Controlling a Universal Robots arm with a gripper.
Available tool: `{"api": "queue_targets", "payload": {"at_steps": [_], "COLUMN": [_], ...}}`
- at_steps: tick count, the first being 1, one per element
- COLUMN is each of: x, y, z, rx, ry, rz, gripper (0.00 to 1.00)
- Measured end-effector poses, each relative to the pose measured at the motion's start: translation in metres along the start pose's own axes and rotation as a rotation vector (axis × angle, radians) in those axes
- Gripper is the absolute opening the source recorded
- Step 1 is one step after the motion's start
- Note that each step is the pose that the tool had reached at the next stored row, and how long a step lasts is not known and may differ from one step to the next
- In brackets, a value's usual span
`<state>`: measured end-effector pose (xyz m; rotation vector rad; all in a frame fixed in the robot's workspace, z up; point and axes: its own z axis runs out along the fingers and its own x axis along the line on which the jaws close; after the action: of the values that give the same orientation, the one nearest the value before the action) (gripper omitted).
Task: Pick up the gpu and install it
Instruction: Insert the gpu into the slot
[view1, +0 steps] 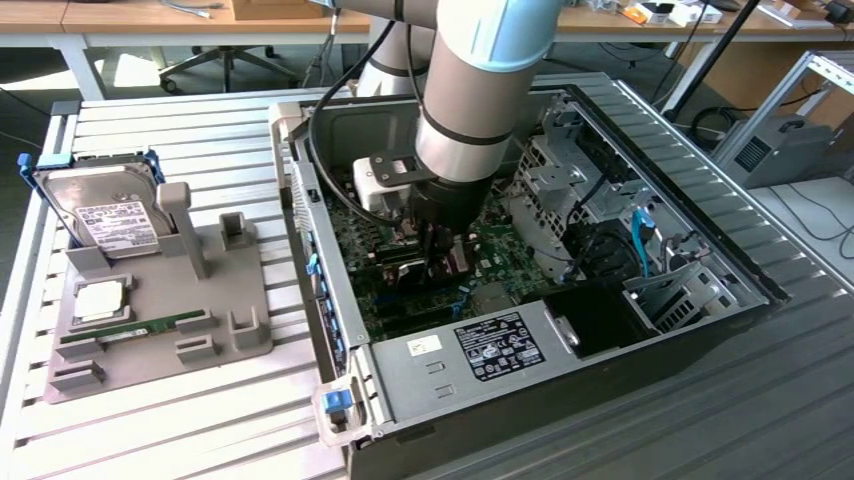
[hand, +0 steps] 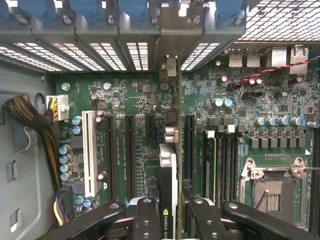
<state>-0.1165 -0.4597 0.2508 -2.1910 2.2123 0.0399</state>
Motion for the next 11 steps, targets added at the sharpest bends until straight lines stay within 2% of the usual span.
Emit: {"api": "queue_targets", "payload": {"at_steps": [11], "x": [0.0000], "y": [0.0014], "z": [-0.0004], "rx": [0.0013], "ry": [-0.0002], "rz": [0.000], "gripper": [0.27]}}
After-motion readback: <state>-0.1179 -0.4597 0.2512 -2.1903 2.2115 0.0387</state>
